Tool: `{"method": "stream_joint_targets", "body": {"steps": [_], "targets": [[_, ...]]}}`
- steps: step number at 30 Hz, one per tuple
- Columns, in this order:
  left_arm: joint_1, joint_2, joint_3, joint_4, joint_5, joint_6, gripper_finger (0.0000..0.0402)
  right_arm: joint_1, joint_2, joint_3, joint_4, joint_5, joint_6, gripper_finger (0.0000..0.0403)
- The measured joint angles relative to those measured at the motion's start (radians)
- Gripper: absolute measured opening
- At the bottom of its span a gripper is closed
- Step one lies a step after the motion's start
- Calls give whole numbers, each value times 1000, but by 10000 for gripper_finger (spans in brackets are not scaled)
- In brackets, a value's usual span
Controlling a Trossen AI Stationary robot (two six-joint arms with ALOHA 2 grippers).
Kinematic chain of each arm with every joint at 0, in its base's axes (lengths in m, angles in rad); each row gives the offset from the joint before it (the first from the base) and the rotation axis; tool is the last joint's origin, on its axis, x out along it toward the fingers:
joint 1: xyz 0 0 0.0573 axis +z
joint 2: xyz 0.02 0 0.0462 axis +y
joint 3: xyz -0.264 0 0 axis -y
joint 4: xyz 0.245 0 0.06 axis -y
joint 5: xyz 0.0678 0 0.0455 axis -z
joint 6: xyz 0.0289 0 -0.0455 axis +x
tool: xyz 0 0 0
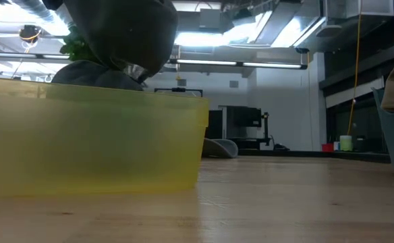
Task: Pick & Place hat
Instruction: Put the left blue cap into the yellow bin
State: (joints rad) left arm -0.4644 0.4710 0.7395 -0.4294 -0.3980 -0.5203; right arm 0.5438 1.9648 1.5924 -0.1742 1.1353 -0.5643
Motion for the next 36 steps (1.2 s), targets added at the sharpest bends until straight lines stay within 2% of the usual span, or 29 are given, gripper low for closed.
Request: {"method": "stream_joint_targets", "body": {"steps": [7, 16, 22, 26, 32, 33, 36], "targets": [[0, 7, 0, 39, 37, -47, 11, -41, 0, 42, -1, 3, -105, 241], [0, 9, 0, 79, 62, -46, 12, -110, 0, 49, -2, -49, -204, 241], [0, 9, 0, 79, 76, -59, 12, -116, 0, 49, 59, -52, -262, 236], [0, 9, 0, 79, 78, -60, 12, -108, 0, 49, 100, -53, -280, 187], [0, 9, 0, 79, 79, -61, 13, -84, 0, 49, 164, -44, -312, 41], [0, 9, 0, 79, 79, -62, 13, -79, 0, 49, 176, -32, -319, 29], [0, 9, 0, 88, 78, -68, 15, -65, 0, 49, 225, 0, -363, 32]]}}
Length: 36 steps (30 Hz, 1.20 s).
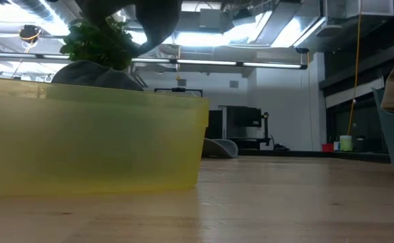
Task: Pick & Place hat
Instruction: Put the left blue cap into the yellow bin
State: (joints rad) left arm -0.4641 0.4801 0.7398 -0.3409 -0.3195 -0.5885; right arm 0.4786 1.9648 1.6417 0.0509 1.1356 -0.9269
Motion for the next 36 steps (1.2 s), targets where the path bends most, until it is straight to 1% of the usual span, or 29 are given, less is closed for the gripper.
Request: {"method": "stream_joint_targets", "body": {"steps": [2, 4, 9, 11, 16, 19, 23, 26, 28, 32, 34, 36], "targets": [[0, 0, 0, 9, 0, 14, 21, 7, 0, 0, 22, 11, -15, 42], [0, 0, 0, 9, 6, 33, 34, 15, 0, 0, 49, 43, -45, 44], [0, 0, 0, 9, 7, 90, 83, 26, -1, 0, 53, 119, -79, 31], [0, 0, 0, 9, 7, 138, 106, 29, -1, 0, 53, 159, -96, 31], [0, 0, 0, 9, 7, 334, 161, 34, -3, 0, 52, 254, -106, 31], [0, 0, 0, 7, -28, 376, 182, 41, -16, -2, 45, 288, -97, 32], [0, 0, 0, -10, -121, 392, 195, 48, -40, -2, 41, 317, -22, 34], [0, -3, 0, -11, -163, 393, 195, 41, -53, -2, 20, 319, 70, 32], [0, -2, 0, -12, -161, 392, 194, 30, -59, -2, 14, 318, 100, 32], [0, 1, 0, -12, -102, 367, 192, -6, -63, -2, 14, 318, 138, 33], [0, 6, 0, -11, -96, 359, 193, -31, -64, -2, 15, 327, 140, 32], [0, 11, 0, -11, -102, 362, 194, -59, -64, -2, 15, 358, 145, 32]]}}
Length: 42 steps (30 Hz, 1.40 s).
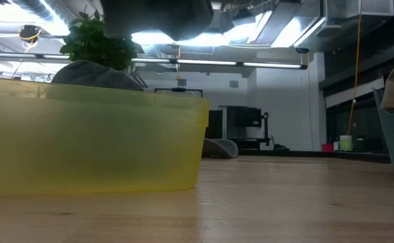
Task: Pick & Place hat
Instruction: Put the left blue cap into the yellow bin
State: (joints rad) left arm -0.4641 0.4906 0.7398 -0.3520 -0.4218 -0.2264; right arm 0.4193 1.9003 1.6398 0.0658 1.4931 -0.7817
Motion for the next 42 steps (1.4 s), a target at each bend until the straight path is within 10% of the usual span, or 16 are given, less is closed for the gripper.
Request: {"method": "stream_joint_targets", "body": {"steps": [10, 25, 36, 42], "targets": [[0, 12, 0, 1, -3, 157, 190, -115, 0, 0, 0, 34, -4, 32], [0, 244, 0, 167, -189, 471, 210, -156, 0, 0, -103, -189, 268, 32], [-28, 345, 25, 211, -257, 537, 218, -161, 0, 0, -268, -752, 255, 31], [-104, 269, 63, 136, -221, 530, 217, -144, -30, -1, -198, -816, 121, 34]]}}
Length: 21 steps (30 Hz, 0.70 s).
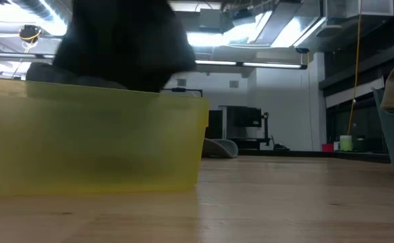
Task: Pick & Place hat
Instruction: Put the left blue cap into the yellow bin
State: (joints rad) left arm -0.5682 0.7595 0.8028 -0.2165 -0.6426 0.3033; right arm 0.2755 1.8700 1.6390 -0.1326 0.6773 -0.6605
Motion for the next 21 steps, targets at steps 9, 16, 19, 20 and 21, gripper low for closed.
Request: {"method": "stream_joint_targets", "body": {"steps": [9, 16, 19, 20, 21], "targets": [[-36, -116, 1, -101, 84, -270, 215, 19, -113, 0, 51, -214, -25, 32], [-1, -107, 1, -109, 222, -396, 215, 21, -115, 0, 131, -356, -30, 34], [13, -75, 1, -94, 219, -413, 216, 21, -114, 0, 153, -368, -32, 32], [17, -63, 1, -84, 219, -413, 216, 20, -114, 0, 159, -368, -32, 32], [21, -48, 1, -70, 219, -413, 216, 20, -114, 0, 163, -368, -32, 32]]}}
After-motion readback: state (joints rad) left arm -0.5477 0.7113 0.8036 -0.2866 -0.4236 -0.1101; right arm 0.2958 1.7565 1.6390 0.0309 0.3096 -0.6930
